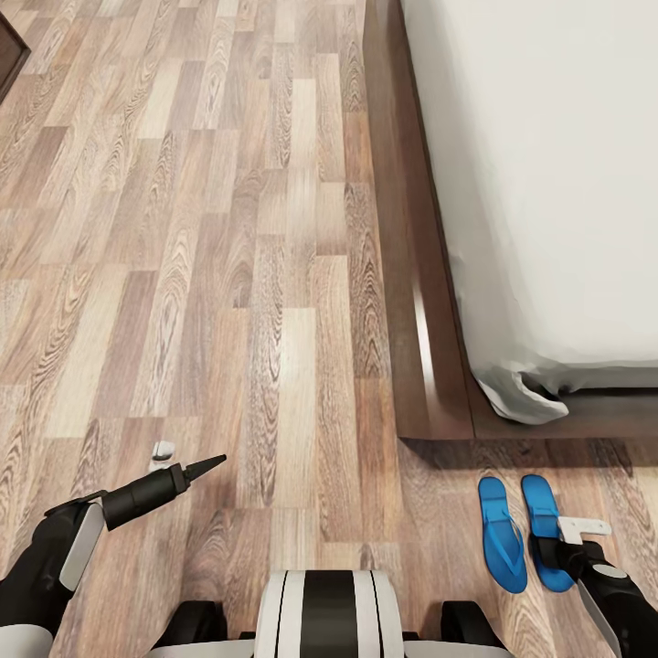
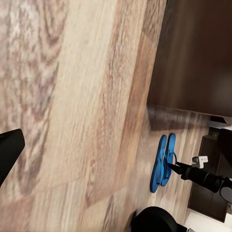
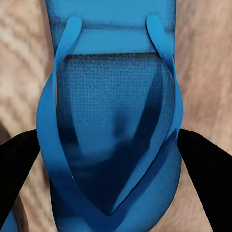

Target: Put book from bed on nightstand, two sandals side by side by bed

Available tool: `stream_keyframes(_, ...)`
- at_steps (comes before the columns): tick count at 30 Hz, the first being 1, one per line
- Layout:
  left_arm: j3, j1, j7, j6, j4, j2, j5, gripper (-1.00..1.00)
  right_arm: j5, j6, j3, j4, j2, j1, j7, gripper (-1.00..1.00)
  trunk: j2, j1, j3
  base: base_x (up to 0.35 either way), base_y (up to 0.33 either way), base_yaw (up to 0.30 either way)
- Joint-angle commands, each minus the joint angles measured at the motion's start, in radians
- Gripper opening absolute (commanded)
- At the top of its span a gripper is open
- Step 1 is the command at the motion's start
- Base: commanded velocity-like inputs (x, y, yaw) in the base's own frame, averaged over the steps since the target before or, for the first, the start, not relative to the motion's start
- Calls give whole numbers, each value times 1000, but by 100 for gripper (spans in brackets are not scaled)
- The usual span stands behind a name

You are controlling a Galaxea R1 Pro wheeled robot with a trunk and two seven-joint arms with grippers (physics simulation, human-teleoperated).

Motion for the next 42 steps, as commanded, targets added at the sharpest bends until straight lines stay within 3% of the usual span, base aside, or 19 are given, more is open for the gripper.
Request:
stream_keyframes(1,1,0,-1,8,0,0,4,100,3,5,-5,-2,1,0,6,-100,0,0,0,0,0,0)
stream_keyframes(2,4,0,-1,8,0,0,4,100,3,4,-5,-2,1,0,6,-100,0,0,0,0,0,0)
stream_keyframes(3,7,0,-1,8,0,0,4,100,3,4,-5,-2,1,0,6,100,0,0,0,0,0,0)
stream_keyframes(20,12,0,-1,9,0,0,4,100,3,3,-5,-3,1,0,6,100,0,0,0,0,0,0)
stream_keyframes(42,11,0,2,9,1,-1,3,100,3,4,-6,-4,0,0,9,100,5,-10,85,0,0,0)
